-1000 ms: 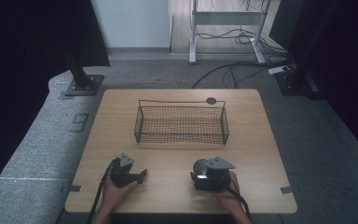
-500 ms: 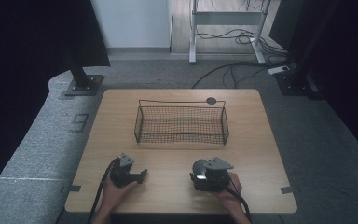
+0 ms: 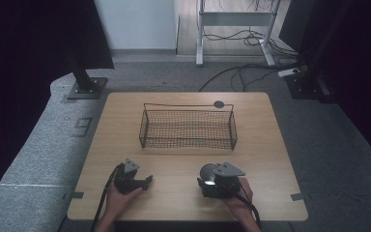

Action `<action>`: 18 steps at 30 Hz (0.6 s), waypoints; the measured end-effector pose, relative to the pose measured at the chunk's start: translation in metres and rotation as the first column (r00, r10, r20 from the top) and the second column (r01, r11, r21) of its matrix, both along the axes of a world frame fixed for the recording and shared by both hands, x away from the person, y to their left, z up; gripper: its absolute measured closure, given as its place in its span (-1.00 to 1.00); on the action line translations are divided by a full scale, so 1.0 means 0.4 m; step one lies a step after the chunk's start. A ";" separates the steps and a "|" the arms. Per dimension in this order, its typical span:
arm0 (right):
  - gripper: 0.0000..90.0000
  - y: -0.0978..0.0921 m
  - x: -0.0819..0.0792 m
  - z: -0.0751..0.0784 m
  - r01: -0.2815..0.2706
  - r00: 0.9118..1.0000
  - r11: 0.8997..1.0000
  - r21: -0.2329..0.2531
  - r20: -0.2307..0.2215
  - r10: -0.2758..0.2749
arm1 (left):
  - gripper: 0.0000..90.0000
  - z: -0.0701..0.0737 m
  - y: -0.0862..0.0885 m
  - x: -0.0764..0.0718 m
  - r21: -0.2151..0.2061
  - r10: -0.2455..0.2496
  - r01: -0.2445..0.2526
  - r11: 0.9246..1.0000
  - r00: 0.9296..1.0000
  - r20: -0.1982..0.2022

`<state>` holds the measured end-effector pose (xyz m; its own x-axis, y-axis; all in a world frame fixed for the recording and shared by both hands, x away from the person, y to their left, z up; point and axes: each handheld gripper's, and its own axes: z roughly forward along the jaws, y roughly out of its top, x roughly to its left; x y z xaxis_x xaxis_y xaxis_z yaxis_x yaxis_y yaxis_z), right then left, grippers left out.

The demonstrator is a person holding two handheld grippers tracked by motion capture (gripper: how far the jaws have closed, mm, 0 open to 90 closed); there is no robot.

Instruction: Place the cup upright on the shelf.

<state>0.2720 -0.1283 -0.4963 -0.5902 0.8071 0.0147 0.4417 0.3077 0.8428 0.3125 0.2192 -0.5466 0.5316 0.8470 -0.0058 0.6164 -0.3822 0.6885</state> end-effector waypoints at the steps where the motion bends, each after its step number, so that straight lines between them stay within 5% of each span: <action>1: -0.71 0.000 0.001 0.003 -0.003 1.000 1.000 0.003 0.002 0.003 | -0.63 0.000 0.000 0.000 0.000 0.000 0.000 1.000 1.000 0.000; 18: -0.71 -0.003 0.017 0.075 -0.022 0.999 0.999 0.049 0.034 0.020 | -0.63 0.000 0.000 0.000 -0.002 0.001 -0.001 1.000 1.000 0.001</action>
<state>0.2789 -0.1297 -0.4662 -0.6078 0.7934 0.0342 0.4070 0.2742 0.8713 0.3124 0.2190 -0.5467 0.5307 0.8475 -0.0069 0.6163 -0.3803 0.6896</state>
